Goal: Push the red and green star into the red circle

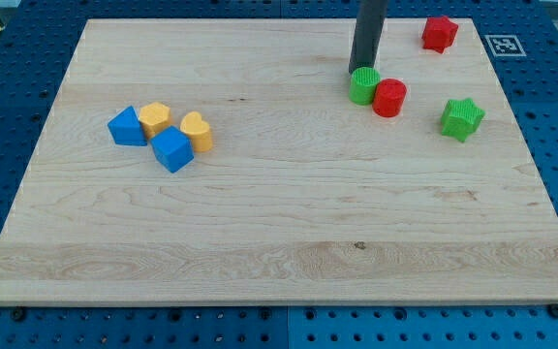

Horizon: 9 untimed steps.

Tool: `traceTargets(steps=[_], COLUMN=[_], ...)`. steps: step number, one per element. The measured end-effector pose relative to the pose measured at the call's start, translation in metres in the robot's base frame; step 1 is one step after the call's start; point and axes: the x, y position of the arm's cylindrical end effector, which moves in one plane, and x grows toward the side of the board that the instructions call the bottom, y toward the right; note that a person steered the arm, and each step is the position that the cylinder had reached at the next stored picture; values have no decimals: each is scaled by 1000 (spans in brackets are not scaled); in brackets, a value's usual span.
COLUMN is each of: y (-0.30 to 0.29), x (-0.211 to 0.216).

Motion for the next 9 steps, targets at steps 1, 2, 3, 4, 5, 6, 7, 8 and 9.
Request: traceTargets(steps=[1, 2, 3, 4, 5, 6, 7, 8, 9], y=[0, 1, 26, 54, 108, 163, 161, 130, 107], x=[-39, -86, -115, -117, -117, -117, -115, -97, -73])
